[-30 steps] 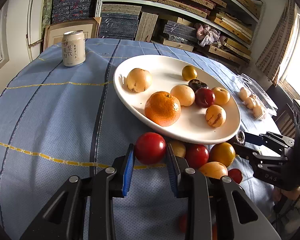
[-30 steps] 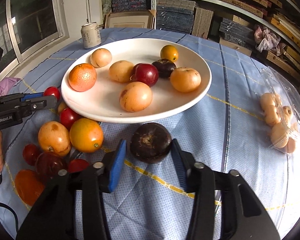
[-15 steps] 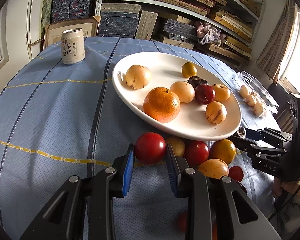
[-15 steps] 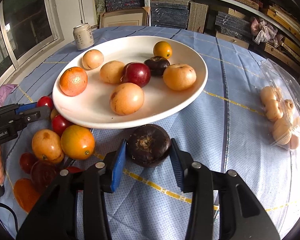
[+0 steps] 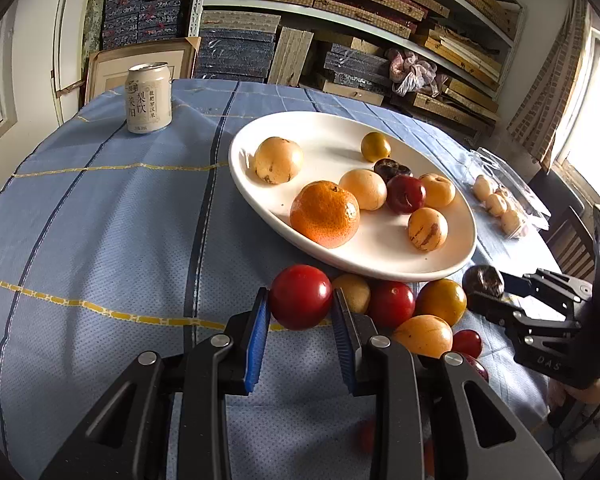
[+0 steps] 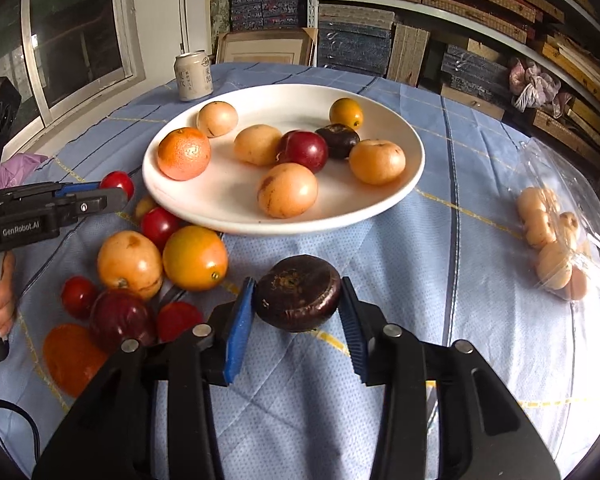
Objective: Organize fruits
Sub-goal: 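Carry both fruits onto the white plate and open both tools to release them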
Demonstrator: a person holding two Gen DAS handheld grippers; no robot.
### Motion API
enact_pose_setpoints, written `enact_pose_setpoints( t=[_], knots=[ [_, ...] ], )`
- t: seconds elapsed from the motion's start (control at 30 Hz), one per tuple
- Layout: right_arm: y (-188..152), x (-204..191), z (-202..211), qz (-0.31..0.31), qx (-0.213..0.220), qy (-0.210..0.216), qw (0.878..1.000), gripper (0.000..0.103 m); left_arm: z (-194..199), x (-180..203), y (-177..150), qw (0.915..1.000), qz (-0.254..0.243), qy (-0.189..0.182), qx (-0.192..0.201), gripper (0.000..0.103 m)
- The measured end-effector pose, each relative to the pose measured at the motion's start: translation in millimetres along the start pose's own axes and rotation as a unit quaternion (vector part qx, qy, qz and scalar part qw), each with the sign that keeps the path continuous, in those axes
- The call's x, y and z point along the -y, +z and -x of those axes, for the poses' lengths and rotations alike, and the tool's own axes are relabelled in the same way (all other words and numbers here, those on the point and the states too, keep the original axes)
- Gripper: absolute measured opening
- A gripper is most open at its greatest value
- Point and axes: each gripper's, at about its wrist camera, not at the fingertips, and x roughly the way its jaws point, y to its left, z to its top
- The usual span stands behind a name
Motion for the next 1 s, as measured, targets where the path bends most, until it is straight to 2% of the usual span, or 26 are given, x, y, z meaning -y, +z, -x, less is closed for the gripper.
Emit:
enact_pose_setpoints(
  t=[0.17,0.33,0.4,0.5,0.63,0.77,1.0],
  knots=[
    [-5,-1,16,-0.005,0.015,0.009,1.000,0.041,5,-2,1,0.9999,0.008,-0.009,0.006,0.031],
    [0,8,55,-0.029,0.069,0.021,0.997,0.041,22,2,6,0.9994,-0.001,0.005,0.034,0.031],
    [5,14,67,-0.044,0.088,0.021,0.995,0.041,30,7,16,0.9984,-0.009,0.018,0.053,0.031],
    [20,19,72,-0.050,0.097,0.026,0.994,0.041,30,14,37,0.9983,-0.019,0.023,0.050,0.031],
    [45,16,57,-0.043,0.087,0.037,0.995,0.041,12,20,72,0.9981,-0.029,0.037,0.040,0.031],
    [63,-11,32,-0.007,0.070,0.060,0.996,0.041,-25,24,110,0.9987,-0.029,0.041,0.011,0.031],
    [74,-32,-7,0.018,0.044,0.086,0.995,0.041,-81,32,137,0.9985,-0.031,0.042,-0.017,0.031]
  ],
)
